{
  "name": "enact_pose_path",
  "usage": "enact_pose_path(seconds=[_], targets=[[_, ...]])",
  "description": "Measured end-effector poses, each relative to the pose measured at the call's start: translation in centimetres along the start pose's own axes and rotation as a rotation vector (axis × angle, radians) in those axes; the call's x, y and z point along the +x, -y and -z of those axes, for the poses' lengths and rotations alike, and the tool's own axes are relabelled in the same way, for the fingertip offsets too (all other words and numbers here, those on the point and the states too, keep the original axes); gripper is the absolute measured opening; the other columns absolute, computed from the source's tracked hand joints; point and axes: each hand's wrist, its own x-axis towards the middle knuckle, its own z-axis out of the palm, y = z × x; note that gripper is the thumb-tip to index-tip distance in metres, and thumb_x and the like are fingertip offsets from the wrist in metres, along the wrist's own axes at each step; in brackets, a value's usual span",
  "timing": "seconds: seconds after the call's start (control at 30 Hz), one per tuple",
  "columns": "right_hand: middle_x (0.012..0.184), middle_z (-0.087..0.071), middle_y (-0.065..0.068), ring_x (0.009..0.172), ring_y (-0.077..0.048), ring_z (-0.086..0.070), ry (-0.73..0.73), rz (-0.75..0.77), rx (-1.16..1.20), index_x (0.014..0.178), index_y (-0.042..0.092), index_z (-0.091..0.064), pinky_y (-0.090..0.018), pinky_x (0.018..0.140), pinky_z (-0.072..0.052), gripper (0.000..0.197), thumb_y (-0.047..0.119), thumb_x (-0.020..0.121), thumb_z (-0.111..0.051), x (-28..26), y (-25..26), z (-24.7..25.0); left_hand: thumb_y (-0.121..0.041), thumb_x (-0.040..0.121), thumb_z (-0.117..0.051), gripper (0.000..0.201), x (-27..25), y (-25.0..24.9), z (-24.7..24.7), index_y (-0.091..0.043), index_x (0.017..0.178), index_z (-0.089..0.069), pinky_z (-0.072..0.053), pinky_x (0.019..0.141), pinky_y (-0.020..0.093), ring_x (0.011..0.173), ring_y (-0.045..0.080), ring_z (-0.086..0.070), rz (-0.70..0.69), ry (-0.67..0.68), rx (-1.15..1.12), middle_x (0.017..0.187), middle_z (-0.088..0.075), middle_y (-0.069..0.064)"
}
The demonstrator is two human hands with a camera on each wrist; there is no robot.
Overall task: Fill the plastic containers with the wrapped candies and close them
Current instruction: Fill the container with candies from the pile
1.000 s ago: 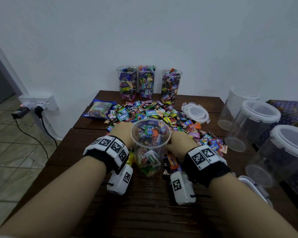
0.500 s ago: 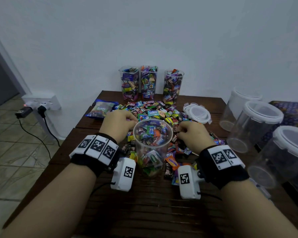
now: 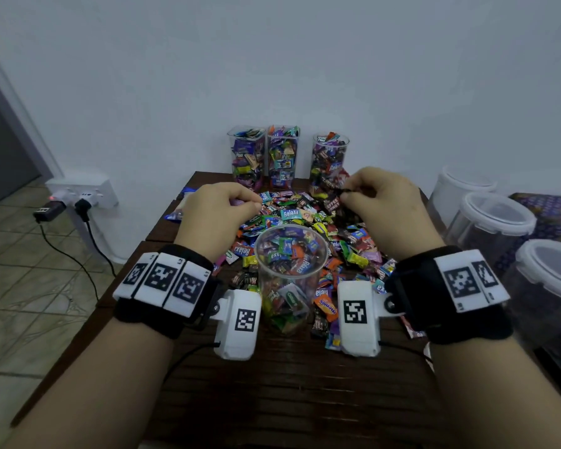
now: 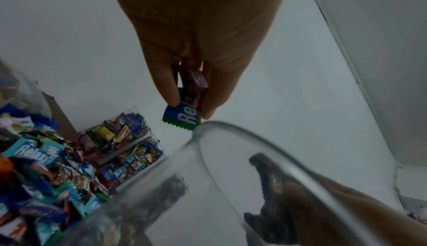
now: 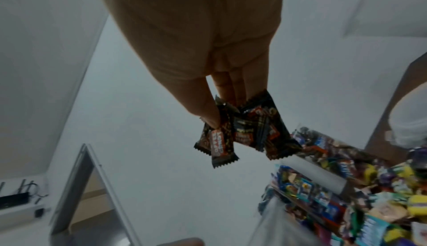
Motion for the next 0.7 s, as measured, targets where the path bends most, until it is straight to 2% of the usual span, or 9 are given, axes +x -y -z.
enact_pose_path(seconds=[0.1, 0.2, 0.27, 0.4, 0.47, 0.53, 0.63, 0.7], targets=[[0.07, -0.053, 0.014, 0.075, -0.014, -0.05, 0.014, 0.046, 0.088, 0.075, 0.023, -0.057, -0.024, 0.068, -0.037, 0.016, 0.012, 0.086, -0.062, -0.5, 1.3, -0.1, -0.017, 0.084, -0.068, 0.006, -0.2, -0.3, 0.0, -0.022, 0.081, -0.071, -0.049, 0.069, 0.027, 0.07, 0.012, -0.057, -0.015, -0.01, -0.044, 0.075, -0.063, -0.004], [0.07, -0.055, 0.013, 0.071, -0.008, -0.05, 0.025, 0.051, 0.19, 0.071, 0.03, -0.055, -0.023, 0.068, -0.037, 0.025, 0.011, 0.086, -0.062, -1.3, 2.0, -0.4, -0.016, 0.085, -0.068, 0.009, -0.5, -0.6, 0.0, -0.024, 0.079, -0.07, -0.046, 0.067, 0.021, 0.069, 0.007, -0.057, -0.023, -0.021, -0.088, 0.077, -0.064, -0.006], [0.072, -0.056, 0.01, 0.07, -0.006, -0.05, 0.042, 0.054, 0.253, 0.073, 0.027, -0.057, -0.021, 0.067, -0.038, 0.022, 0.011, 0.086, -0.062, -2.0, 2.3, -0.8, -0.016, 0.084, -0.068, 0.011, -0.7, -0.7, 0.0, -0.025, 0.079, -0.07, -0.049, 0.068, 0.022, 0.07, 0.009, -0.059, -0.025, -0.023, -0.106, 0.078, -0.066, -0.005], [0.079, -0.059, 0.004, 0.077, -0.011, -0.055, 0.082, 0.041, 0.278, 0.076, 0.026, -0.058, -0.024, 0.073, -0.044, 0.019, 0.01, 0.086, -0.063, -3.3, 2.4, -2.5, -0.017, 0.084, -0.069, 0.011, -0.7, -0.8, 0.2, -0.027, 0.078, -0.07, -0.05, 0.071, 0.026, 0.074, 0.011, -0.061, -0.043, -0.03, -0.084, 0.079, -0.067, -0.007], [0.081, -0.057, 0.008, 0.079, -0.01, -0.054, 0.116, 0.03, 0.257, 0.076, 0.027, -0.058, -0.027, 0.075, -0.044, 0.02, 0.01, 0.086, -0.062, -3.7, 2.1, -3.2, -0.018, 0.084, -0.069, 0.011, -0.8, -0.9, 0.3, -0.027, 0.078, -0.07, -0.05, 0.072, 0.028, 0.076, 0.014, -0.062, -0.044, -0.032, -0.083, 0.079, -0.067, -0.007], [0.081, -0.053, 0.013, 0.08, -0.008, -0.051, 0.127, 0.036, 0.215, 0.08, 0.023, -0.059, -0.023, 0.075, -0.042, 0.015, 0.009, 0.086, -0.062, -4.1, 2.0, -3.6, -0.017, 0.084, -0.069, 0.013, -0.9, -0.9, 0.3, -0.028, 0.077, -0.069, -0.051, 0.073, 0.029, 0.077, 0.015, -0.062, -0.042, -0.029, -0.094, 0.081, -0.067, -0.005], [0.086, -0.053, 0.009, 0.086, -0.007, -0.05, 0.12, 0.066, 0.161, 0.087, 0.016, -0.065, -0.013, 0.075, -0.04, 0.011, 0.007, 0.087, -0.06, -4.5, 2.0, -3.8, -0.017, 0.084, -0.069, 0.015, -1.1, -0.9, 0.1, -0.029, 0.077, -0.068, -0.05, 0.071, 0.027, 0.074, 0.014, -0.06, -0.037, -0.019, -0.107, 0.08, -0.067, -0.004], [0.093, -0.057, 0.005, 0.092, -0.009, -0.052, 0.114, 0.091, 0.119, 0.09, 0.012, -0.068, -0.018, 0.081, -0.041, 0.012, 0.005, 0.087, -0.058, -4.6, 2.0, -3.8, -0.017, 0.083, -0.069, 0.017, -1.2, -1.0, -0.1, -0.032, 0.074, -0.067, -0.051, 0.071, 0.026, 0.074, 0.013, -0.059, -0.036, -0.013, -0.103, 0.08, -0.066, -0.005]])
